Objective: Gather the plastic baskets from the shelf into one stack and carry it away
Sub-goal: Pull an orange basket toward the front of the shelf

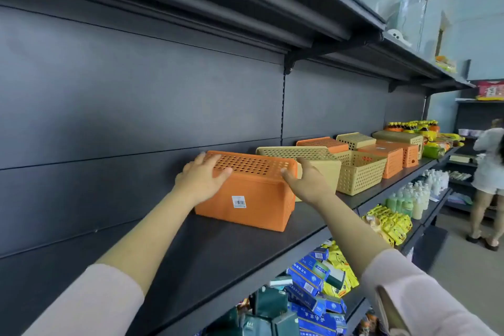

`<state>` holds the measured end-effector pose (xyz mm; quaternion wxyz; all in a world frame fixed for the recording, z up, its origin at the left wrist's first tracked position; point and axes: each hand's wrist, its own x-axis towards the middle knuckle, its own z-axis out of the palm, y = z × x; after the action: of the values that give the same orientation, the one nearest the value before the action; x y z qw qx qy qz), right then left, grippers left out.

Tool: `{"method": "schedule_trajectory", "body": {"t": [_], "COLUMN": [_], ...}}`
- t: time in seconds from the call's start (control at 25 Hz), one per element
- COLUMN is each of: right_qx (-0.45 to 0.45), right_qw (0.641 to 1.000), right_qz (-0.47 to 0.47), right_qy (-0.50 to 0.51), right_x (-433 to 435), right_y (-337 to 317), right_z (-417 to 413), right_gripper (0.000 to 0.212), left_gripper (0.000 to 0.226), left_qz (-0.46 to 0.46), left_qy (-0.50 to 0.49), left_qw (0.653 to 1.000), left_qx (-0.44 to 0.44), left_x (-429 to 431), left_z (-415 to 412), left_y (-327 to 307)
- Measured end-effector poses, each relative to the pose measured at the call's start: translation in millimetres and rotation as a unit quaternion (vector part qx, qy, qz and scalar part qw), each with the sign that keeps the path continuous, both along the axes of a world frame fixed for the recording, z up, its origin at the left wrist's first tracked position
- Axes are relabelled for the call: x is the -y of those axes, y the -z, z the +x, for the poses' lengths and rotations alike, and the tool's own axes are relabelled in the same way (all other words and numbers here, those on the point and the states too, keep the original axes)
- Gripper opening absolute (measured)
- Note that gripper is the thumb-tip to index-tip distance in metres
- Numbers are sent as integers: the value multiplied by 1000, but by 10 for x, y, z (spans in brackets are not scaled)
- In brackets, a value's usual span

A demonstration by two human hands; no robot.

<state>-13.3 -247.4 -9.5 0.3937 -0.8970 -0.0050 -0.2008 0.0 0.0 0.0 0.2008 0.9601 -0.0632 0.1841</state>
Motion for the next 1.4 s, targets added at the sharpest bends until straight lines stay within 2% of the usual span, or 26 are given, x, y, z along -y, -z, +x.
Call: {"method": "schedule_trajectory", "body": {"t": [0.16, 0.24, 0.36, 0.52, 0.64, 0.8, 0.88, 0.96, 1.04, 1.12, 1.24, 1.32, 1.4], "right_qx": [-65, -85, -41, 43, 76, 57, 46, 30, 10, -7, -7, 3, 11], "right_qw": [991, 979, 966, 943, 931, 934, 928, 921, 902, 896, 909, 914, 920], "right_qz": [109, 176, 241, 275, 257, 226, 256, 290, 340, 365, 332, 316, 307], "right_qy": [-33, -67, -84, -183, -246, -269, -266, -257, -266, -252, -251, -253, -245], "right_x": [-66, -73, 0, 155, 168, 104, 101, 116, 127, 115, 37, 6, -3], "right_y": [128, 269, 494, 768, 1071, 1333, 1334, 1275, 1269, 1272, 1252, 1231, 1247], "right_z": [431, 588, 750, 699, 684, 864, 904, 897, 913, 894, 892, 888, 874], "right_gripper": [89, 85, 96, 77, 87, 89, 71, 60, 72, 83, 61, 68, 74], "left_gripper": [72, 66, 62, 102, 120, 105, 87, 85, 89, 86, 78, 78, 69], "left_qz": [-107, -147, -203, -325, -326, -332, -351, -341, -297, -243, -190, -135, -17], "left_qy": [-60, -65, -95, -109, -111, -128, -144, -172, -181, -175, -179, -212, -224], "left_qw": [991, 986, 974, 940, 939, 933, 923, 915, 923, 943, 959, 950, 924], "left_qx": [-50, -40, 22, -9, 8, 47, 68, 129, 166, 147, 114, 186, 309], "left_x": [-127, -97, -29, -33, -64, -139, -139, -82, 11, 47, 12, 21, 50], "left_z": [480, 592, 509, 184, -14, -75, -95, -126, -175, -198, -140, -110, -102], "left_y": [128, 202, 293, 506, 724, 996, 1027, 1037, 1032, 1061, 1112, 1152, 1195]}}
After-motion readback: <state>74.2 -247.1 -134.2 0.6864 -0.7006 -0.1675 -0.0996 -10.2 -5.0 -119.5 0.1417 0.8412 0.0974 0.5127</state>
